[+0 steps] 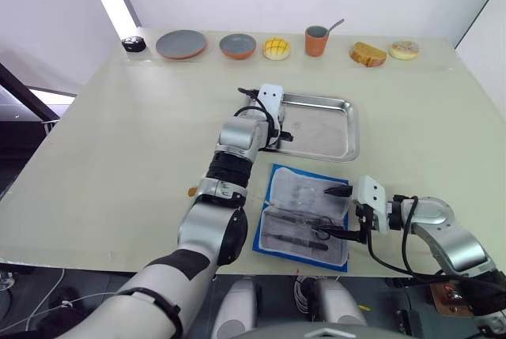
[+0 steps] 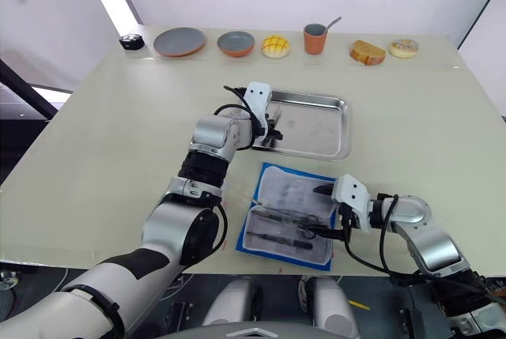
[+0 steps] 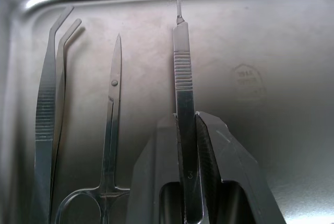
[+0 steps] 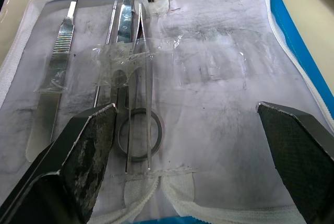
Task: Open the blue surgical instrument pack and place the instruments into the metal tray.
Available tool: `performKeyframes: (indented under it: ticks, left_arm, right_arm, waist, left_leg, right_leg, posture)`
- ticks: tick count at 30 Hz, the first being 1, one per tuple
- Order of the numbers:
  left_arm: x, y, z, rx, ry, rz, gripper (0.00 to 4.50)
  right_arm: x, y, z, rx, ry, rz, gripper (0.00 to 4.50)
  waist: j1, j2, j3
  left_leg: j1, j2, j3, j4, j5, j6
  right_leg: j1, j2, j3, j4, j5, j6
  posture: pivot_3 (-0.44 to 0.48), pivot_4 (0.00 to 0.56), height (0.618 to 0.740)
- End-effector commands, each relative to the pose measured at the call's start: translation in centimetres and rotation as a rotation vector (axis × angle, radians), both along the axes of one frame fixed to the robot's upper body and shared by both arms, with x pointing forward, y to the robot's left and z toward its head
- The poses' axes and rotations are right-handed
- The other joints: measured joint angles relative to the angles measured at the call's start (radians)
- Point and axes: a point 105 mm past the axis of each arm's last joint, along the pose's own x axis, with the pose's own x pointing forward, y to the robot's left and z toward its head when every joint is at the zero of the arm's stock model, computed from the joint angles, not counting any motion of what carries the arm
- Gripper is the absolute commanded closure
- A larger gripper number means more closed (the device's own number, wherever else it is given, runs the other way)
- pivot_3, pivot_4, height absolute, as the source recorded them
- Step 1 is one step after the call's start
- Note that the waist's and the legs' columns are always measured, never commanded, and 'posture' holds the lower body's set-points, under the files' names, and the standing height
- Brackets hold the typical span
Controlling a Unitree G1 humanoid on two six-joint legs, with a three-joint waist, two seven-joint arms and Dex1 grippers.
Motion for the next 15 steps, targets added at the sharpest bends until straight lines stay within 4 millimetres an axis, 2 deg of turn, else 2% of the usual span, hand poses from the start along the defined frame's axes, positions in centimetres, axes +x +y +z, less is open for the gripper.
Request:
performKeyframes:
  ticks: [1,5,7,9,15]
  left_arm:
    - [0.1,-0.5,1.2,-0.028,-0.022,-0.003,4.45]
    - [-0.1,-0.5,1.0,-0.038,-0.008,0.001,4.45]
    - [-0.1,-0.4,1.1,-0.049,-0.008,0.007,3.53]
    - [-0.2,-0.5,1.7,-0.074,-0.019,0.006,2.93]
    - [-0.8,-0.9,3.7,-0.140,-0.050,-0.037,2.93]
  right_arm:
    - [-2.2,-2.3,-5.4,-0.158,0.222,-0.068,0.00]
    - [-2.3,-2.4,-5.4,-0.159,0.223,-0.068,0.00]
    - [-2.3,-2.4,-5.5,-0.160,0.224,-0.068,0.00]
    - [-2.3,-2.5,-5.5,-0.162,0.223,-0.068,0.00]
    - [-2.2,-2.7,-5.4,-0.163,0.220,-0.074,0.00]
  waist:
    - [0.000,0.000,0.000]
    - [0.001,0.000,0.000]
    - [0.002,0.000,0.000]
    - [0.002,0.000,0.000]
    - [0.002,0.000,0.000]
  left_leg:
    - [0.000,0.000,0.000,0.000,0.000,0.000]
    - [0.000,0.000,0.000,0.000,0.000,0.000]
    - [0.000,0.000,0.000,0.000,0.000,0.000]
    - [-0.001,0.000,0.000,0.000,0.000,-0.001]
    - [-0.001,0.000,-0.001,0.000,0.002,-0.004]
  right_leg:
    - [0.000,0.000,0.000,0.000,0.000,0.000]
    - [0.000,-0.001,0.000,0.000,0.000,0.000]
    - [0.000,-0.001,0.000,0.000,0.000,0.000]
    - [0.000,-0.001,-0.001,-0.001,0.000,0.000]
    - [0.000,-0.001,-0.001,-0.001,0.000,0.000]
  posture:
    - [0.000,0.150,0.740]
    - [0.000,0.150,0.740]
    - [0.000,0.150,0.740]
    - [0.000,0.150,0.740]
    - [0.000,0.150,0.740]
